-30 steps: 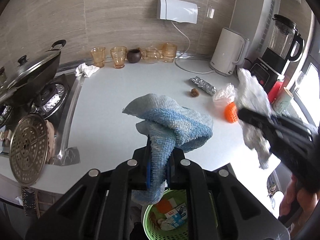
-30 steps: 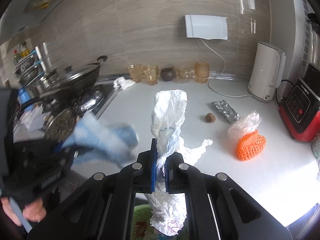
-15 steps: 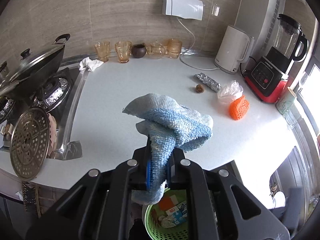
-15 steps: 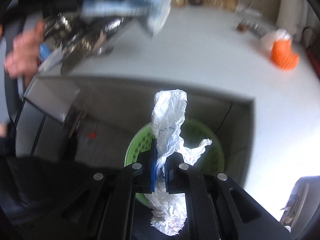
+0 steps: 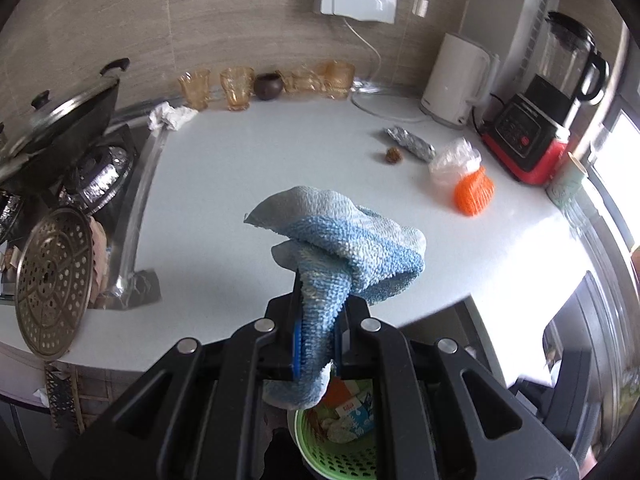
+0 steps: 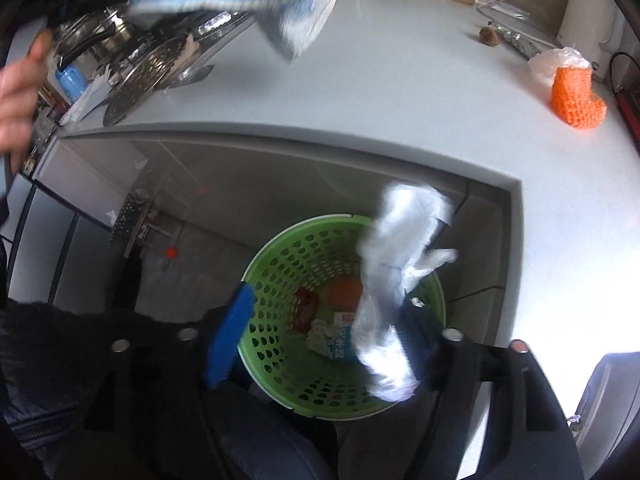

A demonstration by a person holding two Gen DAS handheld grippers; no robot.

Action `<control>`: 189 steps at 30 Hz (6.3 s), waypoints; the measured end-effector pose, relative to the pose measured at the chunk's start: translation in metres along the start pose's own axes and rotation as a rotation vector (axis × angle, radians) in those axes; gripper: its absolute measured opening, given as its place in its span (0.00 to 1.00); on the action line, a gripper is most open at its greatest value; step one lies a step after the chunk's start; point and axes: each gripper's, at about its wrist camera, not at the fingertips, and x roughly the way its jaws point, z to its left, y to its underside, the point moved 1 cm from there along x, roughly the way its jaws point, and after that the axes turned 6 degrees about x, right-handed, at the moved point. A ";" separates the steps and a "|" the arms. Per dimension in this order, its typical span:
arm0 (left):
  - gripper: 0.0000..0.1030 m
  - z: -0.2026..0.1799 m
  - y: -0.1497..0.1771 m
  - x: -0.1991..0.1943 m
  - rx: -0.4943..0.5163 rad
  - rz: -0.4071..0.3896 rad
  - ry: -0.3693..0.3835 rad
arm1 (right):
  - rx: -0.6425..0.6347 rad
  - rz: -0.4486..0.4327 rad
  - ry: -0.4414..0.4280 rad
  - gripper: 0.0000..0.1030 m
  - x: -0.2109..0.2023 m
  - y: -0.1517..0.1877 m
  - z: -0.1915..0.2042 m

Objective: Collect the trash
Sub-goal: 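Carry both items to the basket and release the plastic bag from the right gripper, then lower the blue towel into the green basket and open the left gripper, then move both grippers over the counter toward the brown nut and clear bag, then grasp the brown nut with the left gripper while the right grasps the clear plastic bag, then carry the nut and the clear plastic bag over the green basket with both grippers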

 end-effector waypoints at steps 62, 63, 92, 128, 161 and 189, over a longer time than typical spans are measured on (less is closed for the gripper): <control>0.84 -0.105 0.095 0.032 0.209 0.262 0.093 | 0.113 -0.224 0.097 0.82 -0.081 -0.003 -0.066; 0.84 -0.103 0.090 0.031 0.206 0.252 0.094 | 0.118 -0.230 0.099 0.82 -0.082 -0.005 -0.067; 0.87 -0.077 -0.137 0.160 0.334 0.014 0.196 | 0.403 -0.432 0.309 0.90 -0.095 -0.129 -0.162; 0.35 -0.100 -0.199 0.311 0.331 0.112 0.248 | 0.571 -0.289 0.159 0.28 0.019 -0.257 -0.283; 0.31 -0.085 -0.184 0.205 0.284 0.014 0.238 | 0.474 -0.457 0.213 0.12 -0.065 -0.249 -0.227; 0.31 -0.075 -0.036 0.035 0.131 -0.009 0.110 | 0.134 -0.329 0.063 0.12 -0.114 -0.048 -0.047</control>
